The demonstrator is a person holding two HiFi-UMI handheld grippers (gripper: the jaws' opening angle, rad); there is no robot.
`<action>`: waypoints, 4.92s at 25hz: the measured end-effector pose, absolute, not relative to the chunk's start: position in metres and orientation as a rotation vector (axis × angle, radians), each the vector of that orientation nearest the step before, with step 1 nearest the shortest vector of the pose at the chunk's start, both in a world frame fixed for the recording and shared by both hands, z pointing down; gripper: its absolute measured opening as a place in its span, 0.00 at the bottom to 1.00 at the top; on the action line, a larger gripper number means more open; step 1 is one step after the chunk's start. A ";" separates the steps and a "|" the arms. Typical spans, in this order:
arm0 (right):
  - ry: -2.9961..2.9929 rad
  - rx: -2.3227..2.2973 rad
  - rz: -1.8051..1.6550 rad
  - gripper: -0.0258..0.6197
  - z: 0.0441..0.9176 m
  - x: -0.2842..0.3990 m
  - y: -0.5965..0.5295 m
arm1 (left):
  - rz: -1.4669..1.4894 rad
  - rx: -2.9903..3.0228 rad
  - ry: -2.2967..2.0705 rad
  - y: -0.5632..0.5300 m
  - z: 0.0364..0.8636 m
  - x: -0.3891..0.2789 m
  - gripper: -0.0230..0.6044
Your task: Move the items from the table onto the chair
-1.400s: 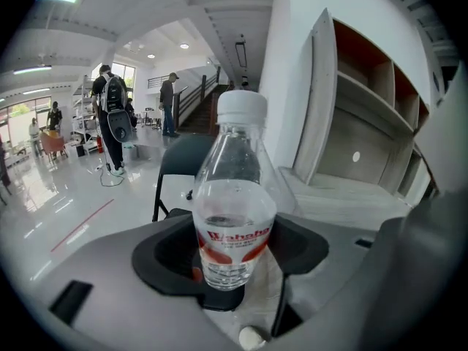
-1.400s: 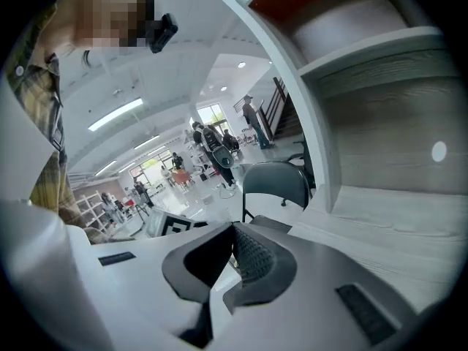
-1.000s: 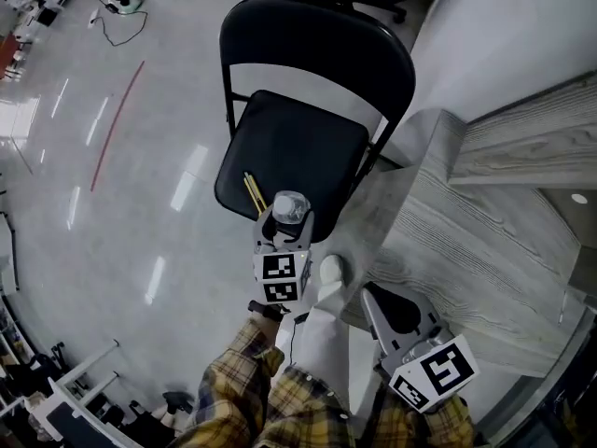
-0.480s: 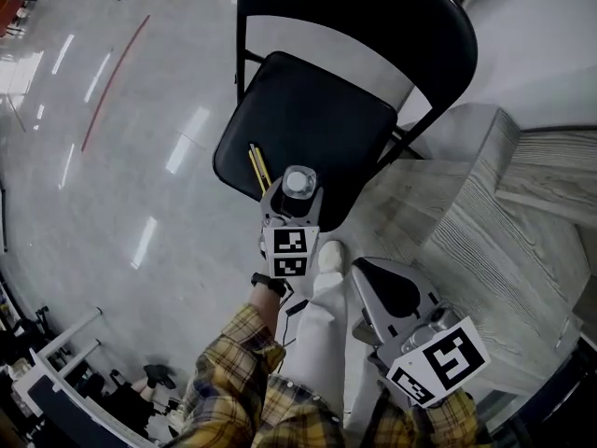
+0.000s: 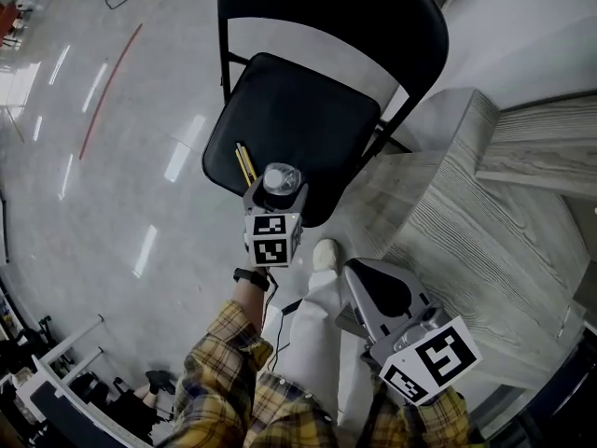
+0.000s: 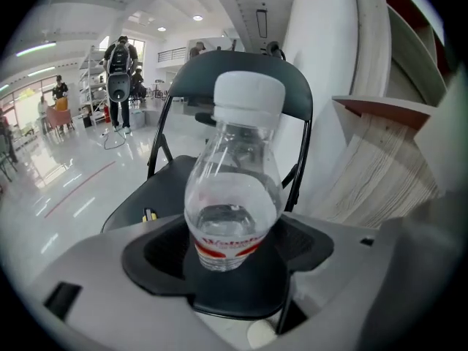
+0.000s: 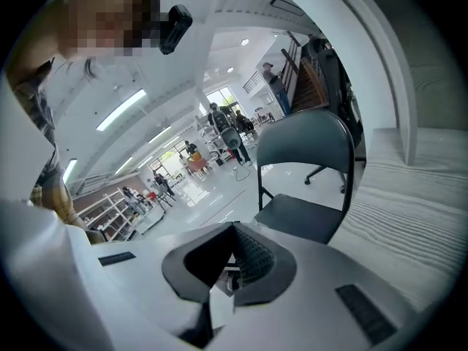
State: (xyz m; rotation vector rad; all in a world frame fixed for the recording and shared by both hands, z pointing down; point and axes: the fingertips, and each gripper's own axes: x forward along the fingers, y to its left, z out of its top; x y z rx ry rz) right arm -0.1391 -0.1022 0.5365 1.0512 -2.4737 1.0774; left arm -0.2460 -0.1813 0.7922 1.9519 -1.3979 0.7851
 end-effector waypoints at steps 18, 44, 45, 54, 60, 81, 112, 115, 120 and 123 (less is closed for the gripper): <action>-2.374 1.508 1.028 0.07 0.415 0.052 0.015 | 0.716 2.277 -1.365 -0.118 0.499 -0.161 0.31; -1.702 1.933 0.906 0.22 0.493 0.547 0.230 | 0.662 2.658 -0.844 0.082 0.322 0.163 0.04; -1.690 1.888 0.904 0.23 0.504 0.553 0.228 | 0.688 2.652 -0.855 0.083 0.324 0.161 0.04; -1.612 1.702 0.946 0.25 0.579 0.587 0.224 | 0.817 2.589 -0.944 0.086 0.333 0.153 0.04; -1.608 1.663 0.960 0.25 0.594 0.593 0.229 | 0.828 2.570 -0.975 0.086 0.338 0.153 0.04; -1.769 1.788 0.991 0.14 0.526 0.513 0.203 | 0.653 2.602 -0.971 0.075 0.330 0.135 0.04; -2.199 1.251 1.025 0.14 0.531 -0.199 -0.121 | 0.532 2.129 -1.261 -0.038 0.480 -0.337 0.04; -2.134 1.269 1.079 0.14 0.571 -0.216 -0.144 | 0.515 2.042 -1.258 -0.025 0.513 -0.347 0.04; -2.031 1.282 1.083 0.14 0.645 -0.217 -0.185 | 0.512 1.946 -1.252 -0.009 0.564 -0.367 0.04; -1.962 1.299 1.117 0.14 0.689 -0.205 -0.208 | 0.527 1.896 -1.245 0.000 0.594 -0.375 0.04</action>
